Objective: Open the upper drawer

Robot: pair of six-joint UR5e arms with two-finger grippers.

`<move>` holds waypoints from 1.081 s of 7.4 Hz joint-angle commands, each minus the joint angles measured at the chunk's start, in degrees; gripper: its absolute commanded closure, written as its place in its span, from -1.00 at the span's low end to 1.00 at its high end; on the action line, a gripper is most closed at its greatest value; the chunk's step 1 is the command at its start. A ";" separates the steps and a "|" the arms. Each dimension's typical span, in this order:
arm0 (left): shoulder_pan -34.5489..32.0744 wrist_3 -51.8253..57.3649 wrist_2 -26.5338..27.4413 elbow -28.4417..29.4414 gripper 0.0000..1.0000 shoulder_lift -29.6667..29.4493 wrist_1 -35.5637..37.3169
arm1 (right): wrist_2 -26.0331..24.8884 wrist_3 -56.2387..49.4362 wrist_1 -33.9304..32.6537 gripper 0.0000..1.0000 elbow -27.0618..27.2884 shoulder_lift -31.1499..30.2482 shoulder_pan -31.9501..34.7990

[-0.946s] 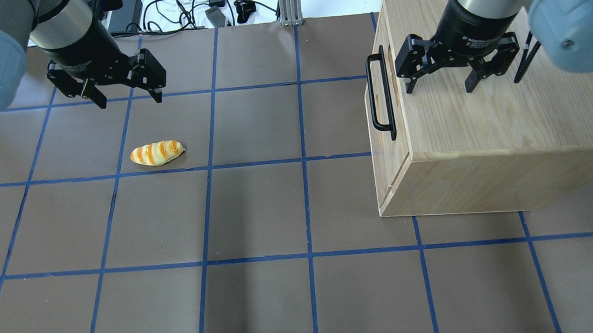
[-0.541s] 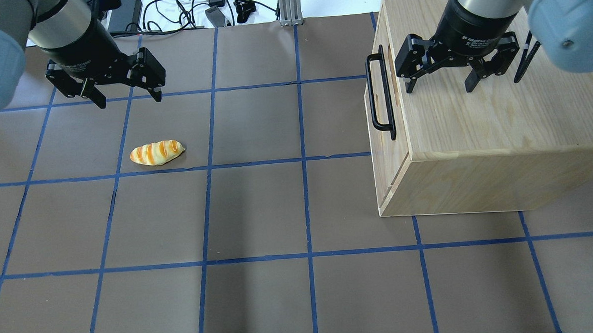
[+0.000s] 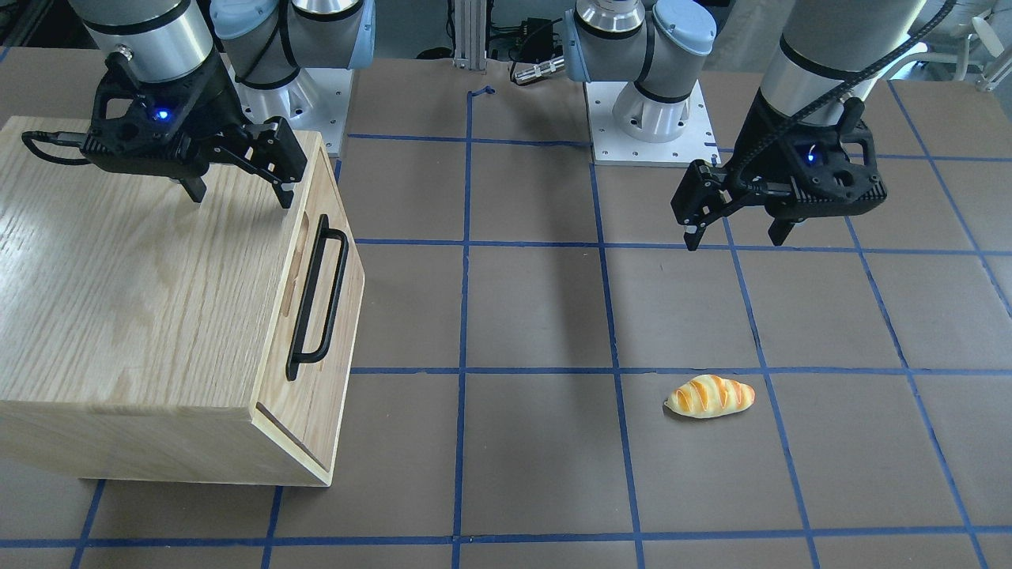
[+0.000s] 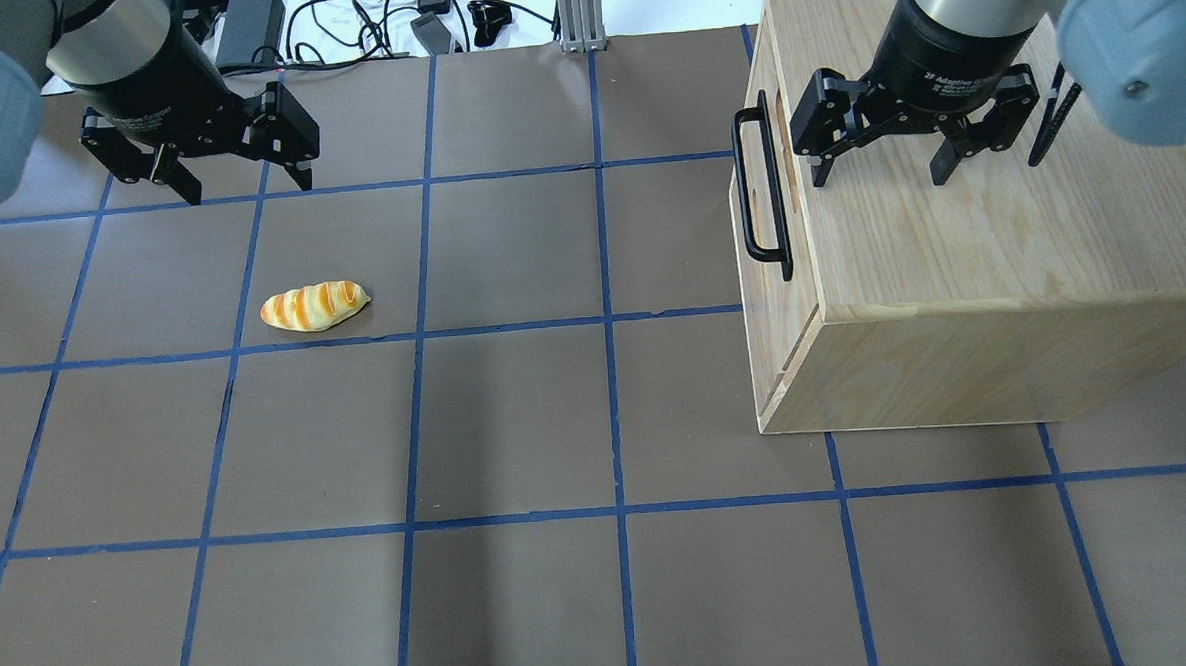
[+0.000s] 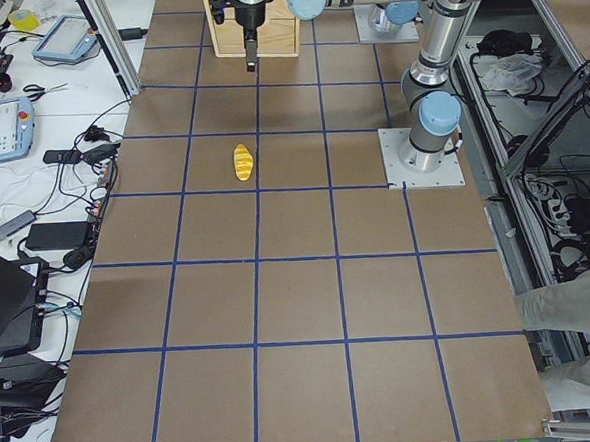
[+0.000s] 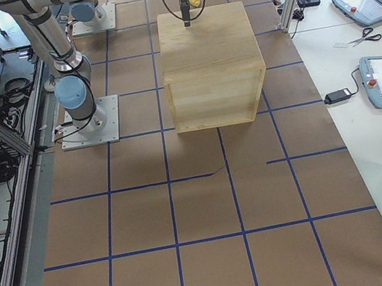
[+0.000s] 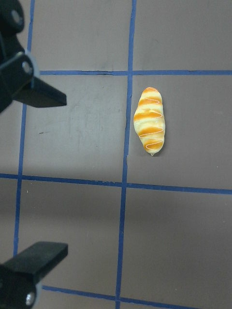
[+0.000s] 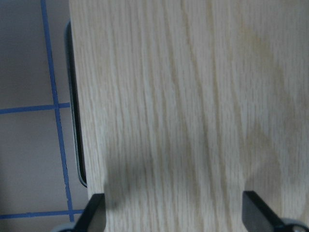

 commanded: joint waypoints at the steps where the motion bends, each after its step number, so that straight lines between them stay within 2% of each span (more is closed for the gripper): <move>1: 1.10 0.24 -0.27 -0.62 -1.00 -0.05 0.55 | 0.06 0.00 0.00 -1.00 0.00 0.00 0.00; 4: -0.21 -3.95 -1.75 0.51 -1.00 -1.89 1.77 | 0.06 0.00 0.00 -1.00 0.00 0.00 0.00; 5: -2.04 -4.50 -3.59 1.74 -1.00 -3.02 2.12 | -0.03 0.00 0.00 -1.00 0.00 0.00 0.00; 8: -8.63 -12.66 -3.87 4.74 -1.00 -6.28 4.13 | -0.03 0.00 0.00 -1.00 0.00 0.00 0.00</move>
